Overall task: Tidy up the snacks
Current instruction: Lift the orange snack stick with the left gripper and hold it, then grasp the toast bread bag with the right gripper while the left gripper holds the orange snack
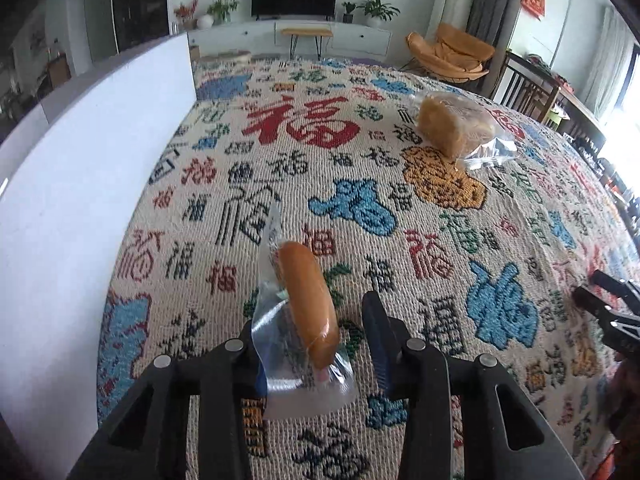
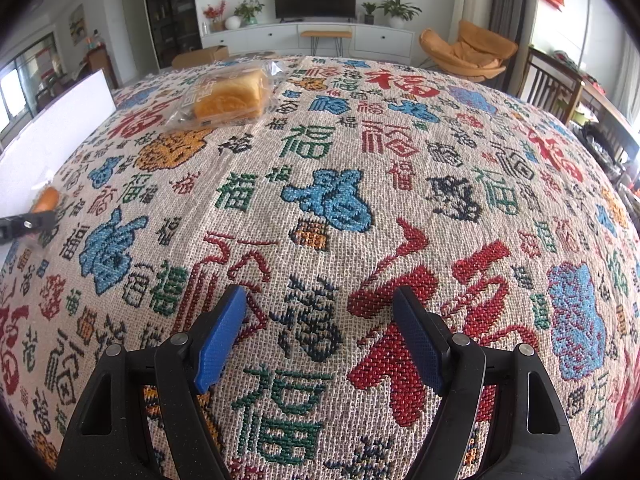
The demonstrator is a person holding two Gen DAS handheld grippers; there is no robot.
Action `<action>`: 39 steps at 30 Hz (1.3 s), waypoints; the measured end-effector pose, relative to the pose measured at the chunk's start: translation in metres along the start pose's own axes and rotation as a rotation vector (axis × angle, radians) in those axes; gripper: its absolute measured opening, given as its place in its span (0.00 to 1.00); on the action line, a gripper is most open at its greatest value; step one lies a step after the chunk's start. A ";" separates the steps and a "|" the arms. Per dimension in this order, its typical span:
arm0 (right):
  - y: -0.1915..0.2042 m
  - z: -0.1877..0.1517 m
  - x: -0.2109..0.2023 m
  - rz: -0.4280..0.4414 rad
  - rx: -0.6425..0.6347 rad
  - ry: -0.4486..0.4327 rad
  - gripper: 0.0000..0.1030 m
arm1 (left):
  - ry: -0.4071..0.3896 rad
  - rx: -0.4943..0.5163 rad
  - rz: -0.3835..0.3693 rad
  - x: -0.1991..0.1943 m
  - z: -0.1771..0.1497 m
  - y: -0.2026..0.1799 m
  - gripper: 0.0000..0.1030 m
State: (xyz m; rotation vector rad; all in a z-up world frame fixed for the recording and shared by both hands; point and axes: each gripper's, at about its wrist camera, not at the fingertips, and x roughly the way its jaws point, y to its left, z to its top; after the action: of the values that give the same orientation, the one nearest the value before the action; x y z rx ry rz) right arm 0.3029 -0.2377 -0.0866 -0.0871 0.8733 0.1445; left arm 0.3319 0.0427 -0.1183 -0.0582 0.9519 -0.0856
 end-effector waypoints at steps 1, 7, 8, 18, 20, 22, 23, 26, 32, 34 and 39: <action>0.000 0.000 0.000 0.000 0.001 0.000 0.77 | -0.011 0.005 0.015 0.002 -0.001 -0.001 0.38; -0.001 -0.001 0.001 -0.001 0.003 0.000 0.78 | -0.073 -0.037 -0.010 -0.002 -0.007 0.013 0.21; -0.001 -0.001 0.001 -0.001 0.003 0.000 0.78 | -0.076 -0.057 -0.031 -0.004 -0.008 0.018 0.20; 0.001 0.036 0.010 0.098 0.057 0.051 0.80 | -0.077 -0.062 -0.031 -0.003 -0.008 0.017 0.21; 0.010 0.068 0.013 0.152 0.078 0.026 0.80 | -0.077 -0.064 -0.033 -0.003 -0.008 0.017 0.21; 0.023 0.110 0.022 0.177 0.091 0.000 0.79 | -0.077 -0.061 -0.028 -0.003 -0.009 0.016 0.21; 0.028 0.128 0.029 0.180 0.100 -0.011 0.79 | -0.076 -0.059 -0.025 -0.002 -0.009 0.016 0.21; 0.052 0.178 0.059 0.146 0.097 -0.025 0.78 | -0.076 -0.056 -0.021 -0.002 -0.009 0.015 0.21; 0.092 0.197 0.146 -0.027 -0.008 0.203 0.81 | -0.076 -0.061 -0.025 -0.002 -0.009 0.016 0.21; 0.091 0.195 0.142 -0.025 -0.001 0.189 0.74 | -0.076 -0.060 -0.025 -0.002 -0.009 0.016 0.21; 0.077 0.179 0.095 0.087 0.038 0.094 0.71 | -0.076 -0.057 -0.020 -0.002 -0.008 0.015 0.21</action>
State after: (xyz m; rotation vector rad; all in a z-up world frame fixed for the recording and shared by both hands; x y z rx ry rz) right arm 0.4857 -0.1288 -0.0466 -0.0202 0.9733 0.2066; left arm 0.3247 0.0573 -0.1230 -0.1228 0.8777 -0.0738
